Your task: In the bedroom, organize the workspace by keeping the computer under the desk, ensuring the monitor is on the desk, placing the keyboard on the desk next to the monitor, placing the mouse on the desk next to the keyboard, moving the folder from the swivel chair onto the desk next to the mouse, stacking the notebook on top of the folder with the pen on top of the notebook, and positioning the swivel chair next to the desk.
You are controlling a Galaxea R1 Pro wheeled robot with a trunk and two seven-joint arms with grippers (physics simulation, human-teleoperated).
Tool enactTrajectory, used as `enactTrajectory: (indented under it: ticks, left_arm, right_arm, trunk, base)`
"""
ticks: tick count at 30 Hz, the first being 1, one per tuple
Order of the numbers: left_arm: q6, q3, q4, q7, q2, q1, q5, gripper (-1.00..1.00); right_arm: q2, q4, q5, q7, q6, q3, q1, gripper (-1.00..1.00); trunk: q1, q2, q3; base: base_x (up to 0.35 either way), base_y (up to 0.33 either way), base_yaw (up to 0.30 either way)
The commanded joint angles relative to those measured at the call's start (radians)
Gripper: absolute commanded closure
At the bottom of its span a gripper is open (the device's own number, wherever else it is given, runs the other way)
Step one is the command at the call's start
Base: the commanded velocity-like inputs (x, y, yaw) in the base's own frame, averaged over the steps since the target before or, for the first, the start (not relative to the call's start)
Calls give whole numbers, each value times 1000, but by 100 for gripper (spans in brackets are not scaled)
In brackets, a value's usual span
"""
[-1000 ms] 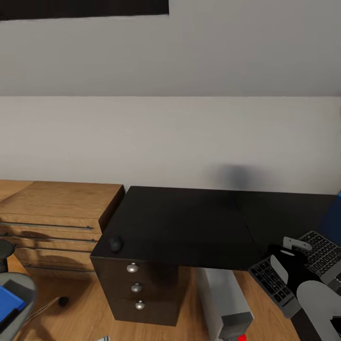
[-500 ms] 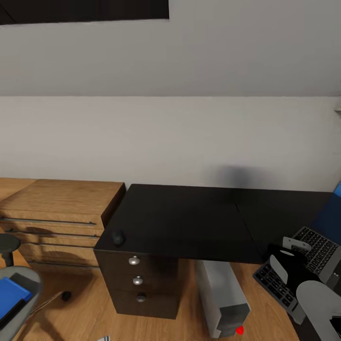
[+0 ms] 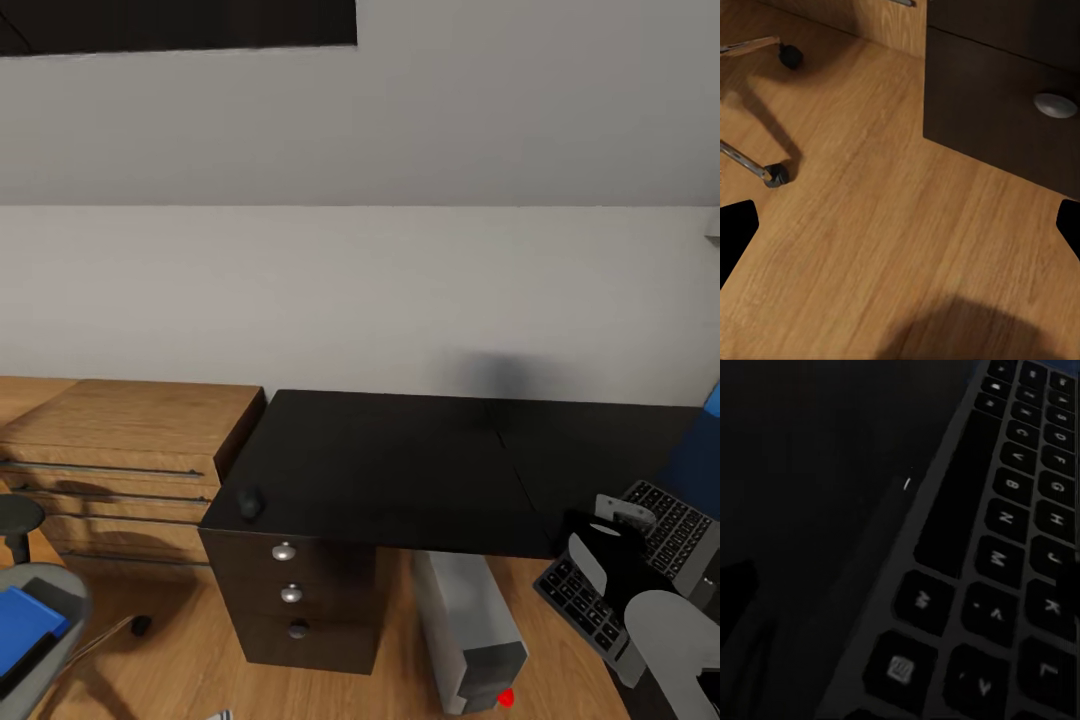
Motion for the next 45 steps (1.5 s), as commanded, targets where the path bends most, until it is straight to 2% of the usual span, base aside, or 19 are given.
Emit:
enactTrajectory:
  ticks: [1,11,12,15,17,18,20,22,25,32,33,36,39,45]
  left_arm:
    - [-5,-4,-1,5,0,0,11,-100]
    - [-4,-6,28,7,-3,0,10,-100]
    - [-3,-6,30,8,-3,0,10,-100]
    - [-3,-6,31,8,-3,0,10,-100]
    - [-3,-6,31,8,-3,0,10,-100]
    - [-3,-6,31,7,-3,0,10,-100]
    - [-3,-6,31,7,-3,0,10,-100]
    - [-3,-6,32,7,-3,0,10,-100]
    - [-3,-6,32,7,-3,0,10,-100]
    - [-3,-6,33,6,-3,0,10,-100]
    - [-4,-7,33,5,-2,0,10,-100]
    - [-4,-6,33,5,-2,0,10,-100]
    - [-6,-6,33,5,-2,0,10,-100]
    - [-7,-6,33,5,-2,0,10,-100]
  right_arm:
    - [0,-14,-2,-4,8,0,0,-100]
    - [1,-150,-5,-6,18,-2,6,-100]
    - [5,-211,-6,-7,44,-2,16,-100]
    - [12,-277,-6,-8,90,-3,37,-100]
    - [20,-374,-10,-8,149,-4,76,-100]
    - [25,-499,-23,-10,207,-4,135,-100]
    - [29,-590,-38,-10,241,-4,183,-100]
    - [36,-767,-73,-12,298,-4,275,-100]
    - [40,-892,-106,-12,342,-4,338,-100]
    - [54,-976,-143,-12,375,-2,381,-100]
    - [76,-992,-147,-11,379,-2,386,-100]
    - [87,-997,-148,-11,380,-2,387,-100]
    - [113,-1007,-148,-12,380,-4,389,-100]
    - [114,-1001,-149,-11,378,-4,389,-100]
  trunk:
    - [-4,7,2]
    - [-42,77,34]
    - [-46,84,37]
    - [-58,105,46]
    - [-65,119,53]
    - [-69,126,56]
    - [-77,140,62]
    - [-84,154,68]
    - [-88,161,71]
    - [-88,161,71]
    - [-88,161,71]
    - [-88,161,71]
    - [-88,161,71]
    - [-88,161,71]
  base:
    - [0,0,0]
    - [0,0,0]
    - [0,0,0]
    - [0,0,0]
    - [0,0,0]
    - [0,0,0]
    - [0,0,0]
    - [0,0,0]
    - [0,0,0]
    - [0,0,0]
    - [0,0,0]
    - [0,0,0]
    - [-43,28,0]
    - [-233,166,-50]
